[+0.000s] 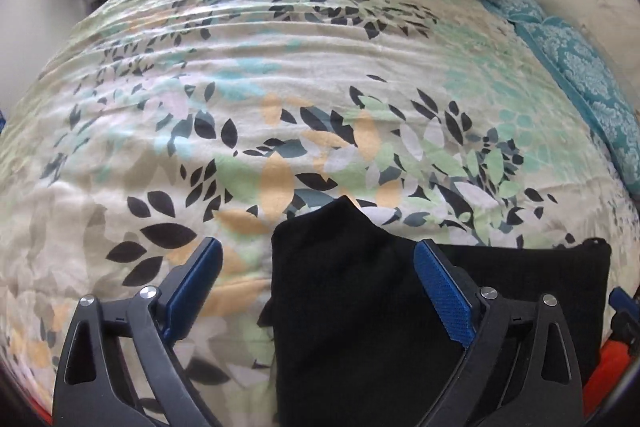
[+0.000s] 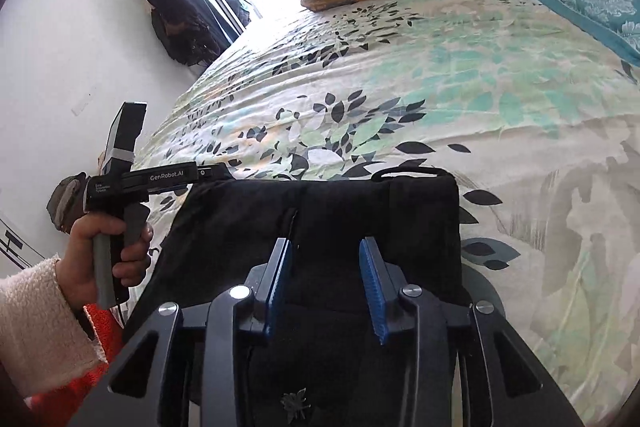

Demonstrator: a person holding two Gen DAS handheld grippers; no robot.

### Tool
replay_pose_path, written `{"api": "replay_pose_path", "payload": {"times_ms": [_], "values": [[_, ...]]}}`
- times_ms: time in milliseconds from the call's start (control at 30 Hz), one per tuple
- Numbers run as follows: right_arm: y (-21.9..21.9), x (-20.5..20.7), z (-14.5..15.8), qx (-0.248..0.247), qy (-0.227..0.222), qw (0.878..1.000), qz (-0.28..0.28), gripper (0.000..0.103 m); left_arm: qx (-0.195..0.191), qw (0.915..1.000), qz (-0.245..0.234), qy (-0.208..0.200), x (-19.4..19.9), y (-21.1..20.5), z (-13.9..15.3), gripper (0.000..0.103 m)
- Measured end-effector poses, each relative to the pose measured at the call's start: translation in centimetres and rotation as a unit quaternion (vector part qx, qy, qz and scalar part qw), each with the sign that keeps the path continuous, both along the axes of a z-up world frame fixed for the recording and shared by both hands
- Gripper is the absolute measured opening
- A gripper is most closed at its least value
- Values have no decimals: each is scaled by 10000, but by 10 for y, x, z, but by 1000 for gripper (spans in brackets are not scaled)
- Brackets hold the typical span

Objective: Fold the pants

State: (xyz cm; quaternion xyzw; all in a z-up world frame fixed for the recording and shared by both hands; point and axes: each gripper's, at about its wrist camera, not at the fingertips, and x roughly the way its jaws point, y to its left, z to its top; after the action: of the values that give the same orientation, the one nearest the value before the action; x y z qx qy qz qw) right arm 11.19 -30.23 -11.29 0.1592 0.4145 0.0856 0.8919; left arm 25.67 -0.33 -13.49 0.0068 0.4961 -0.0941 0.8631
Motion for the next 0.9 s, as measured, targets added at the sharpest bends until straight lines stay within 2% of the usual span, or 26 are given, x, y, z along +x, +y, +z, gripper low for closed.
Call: {"api": "replay_pose_path", "payload": {"times_ms": [67,133,200,233,267,300,333,367,467,500,533,600,900], "values": [[11,-18,16,-163,75,9997,169,37,14,9989,-454,-128,-41,-5,18,98],[26,-37,15,-95,263,9988,390,37,37,9952,-969,-110,-84,-17,22,98],[39,-53,-6,-199,596,9967,517,37,193,9897,-1421,47,-118,-37,10,100],[42,-60,-25,-325,971,9936,478,37,331,9862,-1609,216,-130,-45,-3,100],[40,-67,-44,-222,1335,9900,390,37,510,9831,-1718,376,-139,-51,-17,100],[37,-73,-57,-9,1659,9858,269,36,645,9829,-1675,404,-145,-51,-26,100],[34,-77,-62,-28,1888,9819,132,36,608,9858,-1535,294,-151,-47,-25,100],[34,-82,-56,-204,1819,9831,42,36,461,9882,-1428,299,-153,-40,-20,99],[34,-99,-13,-493,956,9941,-142,38,180,9933,-1080,378,-155,-24,-5,99],[34,-103,-2,-568,733,9953,-272,45,201,9946,-966,334,-156,-20,0,99],[34,-109,6,-659,517,9955,-442,60,252,9953,-885,302,-156,-18,2,99],[35,-119,13,-801,159,9940,-721,76,351,9962,-750,262,-154,-14,5,99],[34,-114,18,-955,54,9903,-1010,76,597,9969,-500,143,-163,-5,8,99]]}}
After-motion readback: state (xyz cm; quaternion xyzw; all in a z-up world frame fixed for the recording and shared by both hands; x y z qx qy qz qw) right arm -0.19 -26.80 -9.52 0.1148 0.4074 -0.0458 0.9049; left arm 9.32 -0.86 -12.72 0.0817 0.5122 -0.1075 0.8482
